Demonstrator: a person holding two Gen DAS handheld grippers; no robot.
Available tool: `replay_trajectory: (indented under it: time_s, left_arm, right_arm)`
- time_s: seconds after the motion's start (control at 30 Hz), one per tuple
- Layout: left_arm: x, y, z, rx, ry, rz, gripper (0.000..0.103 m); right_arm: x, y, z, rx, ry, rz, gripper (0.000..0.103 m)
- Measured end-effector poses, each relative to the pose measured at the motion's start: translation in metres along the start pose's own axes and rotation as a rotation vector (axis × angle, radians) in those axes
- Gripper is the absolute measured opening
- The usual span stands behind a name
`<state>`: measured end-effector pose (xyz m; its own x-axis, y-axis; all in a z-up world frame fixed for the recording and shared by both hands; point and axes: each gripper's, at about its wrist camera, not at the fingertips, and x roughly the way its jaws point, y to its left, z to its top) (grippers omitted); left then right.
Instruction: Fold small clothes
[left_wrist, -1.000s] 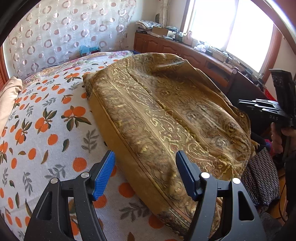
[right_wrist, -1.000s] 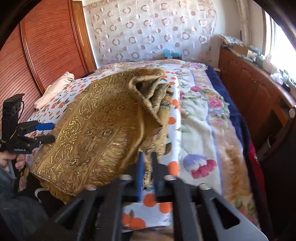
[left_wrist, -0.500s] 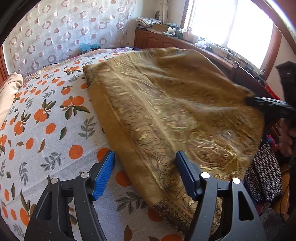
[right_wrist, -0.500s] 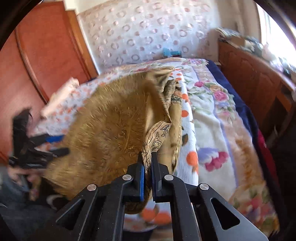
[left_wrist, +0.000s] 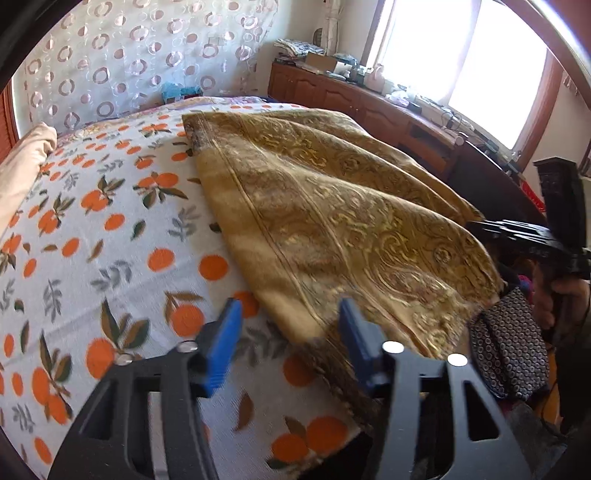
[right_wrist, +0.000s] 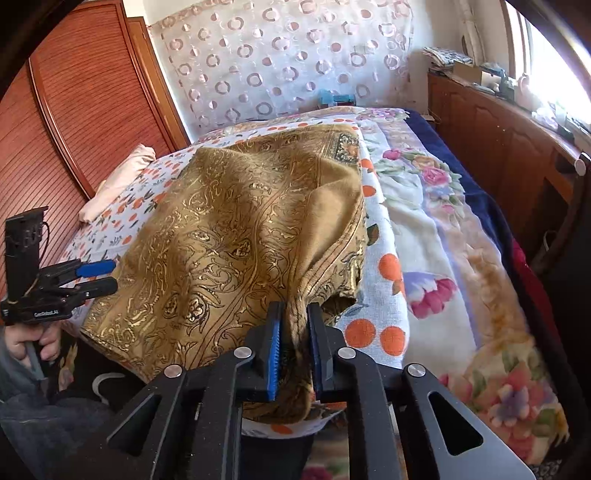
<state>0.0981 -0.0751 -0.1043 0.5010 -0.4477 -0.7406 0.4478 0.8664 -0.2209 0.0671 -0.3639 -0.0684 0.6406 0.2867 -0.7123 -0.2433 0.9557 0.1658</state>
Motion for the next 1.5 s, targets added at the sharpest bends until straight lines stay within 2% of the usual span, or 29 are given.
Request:
replay_trajectory:
  time_s: [0.17, 0.47, 0.53, 0.67, 0.7, 0.8, 0.87, 1.2, 1.23, 1.27, 1.33, 1.37, 1.5]
  left_arm:
    - [-0.006, -0.013, -0.013, 0.017, 0.019, -0.034, 0.048]
    - [-0.009, -0.02, -0.021, 0.018, 0.028, 0.01, 0.048]
    - [-0.009, -0.02, -0.021, 0.019, 0.028, 0.01, 0.048]
    - [-0.009, -0.018, -0.021, 0.014, 0.022, 0.004, 0.048]
    - [-0.01, -0.018, -0.022, 0.012, 0.021, -0.005, 0.048]
    - [-0.011, -0.019, -0.024, 0.002, 0.018, -0.037, 0.047]
    - [-0.012, -0.02, -0.026, -0.001, 0.02, -0.054, 0.038]
    - [-0.007, -0.03, -0.024, 0.008, 0.015, -0.036, 0.038]
    - [-0.007, -0.031, -0.024, 0.014, 0.014, -0.033, 0.036]
    - [-0.007, -0.033, -0.025, 0.025, 0.011, -0.028, 0.023]
    - [-0.007, -0.034, -0.024, 0.042, -0.001, -0.008, 0.012]
    - [-0.008, -0.034, -0.024, 0.042, -0.005, -0.009, 0.009]
    - [-0.028, -0.028, -0.02, 0.029, -0.055, -0.036, 0.007]
  right_arm:
    - [0.0, 0.0, 0.002, 0.003, -0.01, -0.011, 0.015]
    - [0.0, 0.004, -0.002, -0.005, -0.021, -0.011, 0.017]
    - [0.001, 0.003, -0.003, -0.005, -0.021, -0.008, 0.02]
    - [0.006, 0.0, -0.003, 0.004, -0.01, -0.031, 0.042]
    - [0.008, -0.001, -0.003, 0.009, -0.01, -0.033, 0.045]
    - [0.012, -0.002, -0.002, 0.021, -0.002, -0.03, 0.046]
    - [0.012, -0.001, -0.001, 0.017, -0.001, -0.034, 0.046]
    - [0.013, -0.006, -0.001, 0.017, 0.003, -0.019, 0.046]
    - [0.014, -0.006, -0.001, 0.018, 0.003, -0.018, 0.046]
    - [0.014, -0.007, -0.001, 0.021, 0.003, -0.016, 0.046]
    - [0.014, -0.009, -0.001, 0.026, 0.002, -0.011, 0.046]
    - [0.014, -0.008, -0.001, 0.029, 0.001, -0.009, 0.047]
    - [0.014, -0.01, -0.001, 0.03, -0.001, -0.006, 0.047]
